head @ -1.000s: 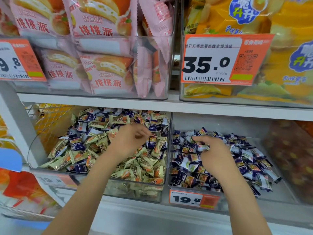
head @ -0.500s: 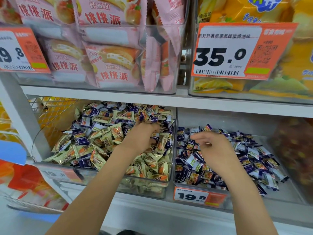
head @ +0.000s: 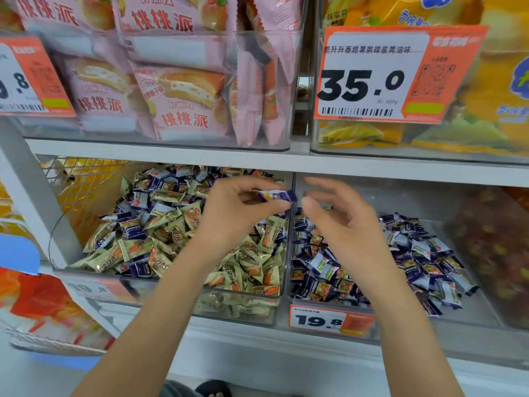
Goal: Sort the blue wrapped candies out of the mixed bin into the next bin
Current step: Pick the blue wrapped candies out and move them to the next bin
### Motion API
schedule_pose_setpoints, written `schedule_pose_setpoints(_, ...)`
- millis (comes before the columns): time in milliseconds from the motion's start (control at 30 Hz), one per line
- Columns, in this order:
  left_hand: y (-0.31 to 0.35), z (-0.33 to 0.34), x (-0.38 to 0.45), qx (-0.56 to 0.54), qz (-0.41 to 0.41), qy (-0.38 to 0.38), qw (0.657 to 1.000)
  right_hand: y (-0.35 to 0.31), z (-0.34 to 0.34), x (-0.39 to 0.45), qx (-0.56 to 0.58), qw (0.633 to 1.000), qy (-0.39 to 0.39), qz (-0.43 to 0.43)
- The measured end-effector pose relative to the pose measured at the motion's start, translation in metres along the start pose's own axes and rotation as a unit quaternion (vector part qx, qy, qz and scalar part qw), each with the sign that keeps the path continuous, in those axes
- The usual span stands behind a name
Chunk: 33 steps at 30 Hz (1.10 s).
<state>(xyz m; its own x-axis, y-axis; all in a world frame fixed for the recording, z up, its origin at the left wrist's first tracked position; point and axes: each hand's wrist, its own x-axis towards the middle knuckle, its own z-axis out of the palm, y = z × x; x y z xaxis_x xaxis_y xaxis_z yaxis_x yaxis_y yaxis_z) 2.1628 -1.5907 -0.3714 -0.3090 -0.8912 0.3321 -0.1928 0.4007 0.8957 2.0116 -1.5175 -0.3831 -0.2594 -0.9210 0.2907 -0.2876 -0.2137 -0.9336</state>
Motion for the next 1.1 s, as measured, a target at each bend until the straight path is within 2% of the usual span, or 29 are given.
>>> schedule_pose_setpoints(100,0.003,0.022,-0.005,-0.014,0.038,-0.039,0.998,-0.007,0.007,-0.002,0.052,0.999,-0.005,-0.010)
schedule_pose_setpoints(200,0.001,0.030,-0.006,0.006,0.051,-0.066,0.996,-0.002,0.006,0.001,0.030,0.998,0.058,-0.007)
schedule_pose_setpoints(300,-0.005,0.013,0.001,0.046,0.022,-0.069,0.996,0.012,-0.010,0.005,-0.064,0.990,0.122,0.017)
schedule_pose_setpoints(400,-0.026,-0.022,0.013,0.147,-0.017,-0.013,0.989,0.026,-0.025,0.006,-0.194,0.976,0.089,0.048)
schedule_pose_setpoints(467,-0.045,-0.038,0.017,0.218,-0.051,-0.029,0.974,0.030,-0.026,0.005,-0.193,0.976,0.078,0.062)
schedule_pose_setpoints(533,-0.062,-0.043,0.020,0.288,-0.065,-0.079,0.952,0.026,-0.023,0.005,-0.152,0.984,0.073,0.066)
schedule_pose_setpoints(667,-0.081,-0.039,0.031,0.394,-0.035,-0.116,0.911,0.026,-0.014,0.008,-0.133,0.987,0.057,0.073)
schedule_pose_setpoints(833,-0.094,-0.029,0.046,0.514,-0.095,-0.173,0.835,0.026,-0.009,0.010,-0.136,0.987,0.051,0.065)
schedule_pose_setpoints(933,-0.088,-0.026,0.046,0.534,-0.099,-0.184,0.819,0.025,-0.007,0.009,-0.139,0.989,0.029,0.051)
schedule_pose_setpoints(1100,-0.084,-0.024,0.045,0.509,-0.075,-0.256,0.819,0.026,-0.006,0.007,-0.134,0.990,0.017,0.046)
